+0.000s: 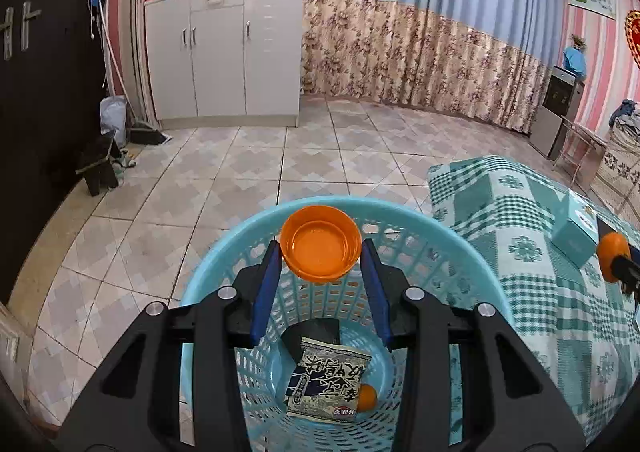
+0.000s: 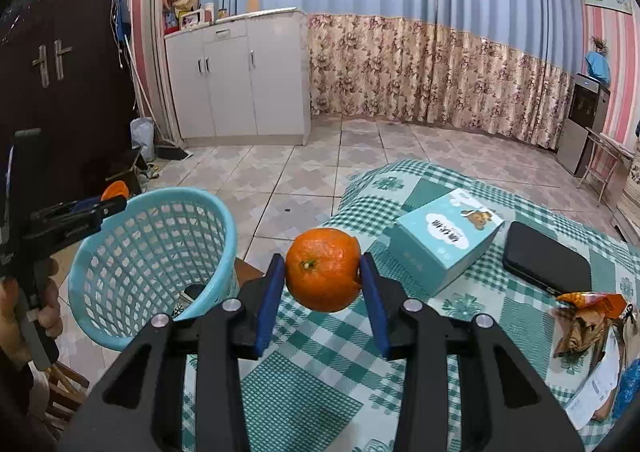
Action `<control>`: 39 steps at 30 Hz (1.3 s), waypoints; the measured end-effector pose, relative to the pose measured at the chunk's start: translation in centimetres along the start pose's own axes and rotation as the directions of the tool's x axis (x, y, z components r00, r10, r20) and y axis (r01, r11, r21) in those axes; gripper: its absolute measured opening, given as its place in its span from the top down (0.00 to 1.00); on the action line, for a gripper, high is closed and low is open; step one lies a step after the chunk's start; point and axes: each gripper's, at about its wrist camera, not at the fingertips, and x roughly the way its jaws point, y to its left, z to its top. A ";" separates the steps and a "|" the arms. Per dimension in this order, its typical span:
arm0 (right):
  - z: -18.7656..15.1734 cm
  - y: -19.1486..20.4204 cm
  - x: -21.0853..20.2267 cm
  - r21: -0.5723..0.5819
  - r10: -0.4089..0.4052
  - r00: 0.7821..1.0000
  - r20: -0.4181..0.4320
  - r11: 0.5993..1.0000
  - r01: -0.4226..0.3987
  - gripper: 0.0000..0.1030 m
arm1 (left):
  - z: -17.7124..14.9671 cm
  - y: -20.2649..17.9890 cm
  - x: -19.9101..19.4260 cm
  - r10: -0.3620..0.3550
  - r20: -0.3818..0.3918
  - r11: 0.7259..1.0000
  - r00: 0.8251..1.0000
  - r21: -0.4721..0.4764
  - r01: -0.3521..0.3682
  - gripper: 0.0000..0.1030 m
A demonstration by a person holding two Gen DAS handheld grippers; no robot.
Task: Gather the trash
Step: 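Lower the orange lid and orange over the blue basket and release both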
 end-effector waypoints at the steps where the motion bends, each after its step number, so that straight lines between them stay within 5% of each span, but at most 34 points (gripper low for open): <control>1: 0.0 0.1 0.1 -0.002 0.001 1.000 -0.003 1.000 -0.001 0.62 | 0.0 0.3 0.2 -0.004 -0.009 1.000 1.000 -0.006 0.004 0.59; 9: 0.4 2.6 1.3 -0.038 0.029 0.999 -0.015 0.999 -0.029 0.62 | 0.0 1.2 -1.1 0.022 0.009 1.000 1.000 -0.016 -0.022 0.27; 17: 1.4 6.6 2.6 -0.099 0.080 0.997 -0.017 0.992 -0.082 0.62 | -0.5 2.9 -4.3 0.082 0.045 0.996 0.996 -0.049 -0.079 0.13; 29: 1.3 11.3 6.7 -0.112 0.197 0.977 -0.085 0.972 -0.206 0.60 | -2.1 4.9 -5.7 0.115 0.041 0.988 0.993 -0.111 -0.110 0.12; 30: 1.3 11.5 6.9 -0.116 0.208 0.974 -0.087 0.969 -0.218 0.58 | -2.2 4.9 -5.7 0.116 0.038 0.987 0.993 -0.114 -0.111 0.12; 33: 1.1 11.6 6.5 -0.139 0.200 0.978 -0.057 0.969 -0.206 0.31 | -2.1 4.6 -5.7 0.125 0.039 0.987 0.991 -0.111 -0.120 0.12; 39: 1.2 9.5 4.8 -0.145 0.161 0.987 -0.032 0.976 -0.163 0.25 | -1.7 3.6 -6.2 0.125 0.045 0.988 0.991 -0.099 -0.120 0.12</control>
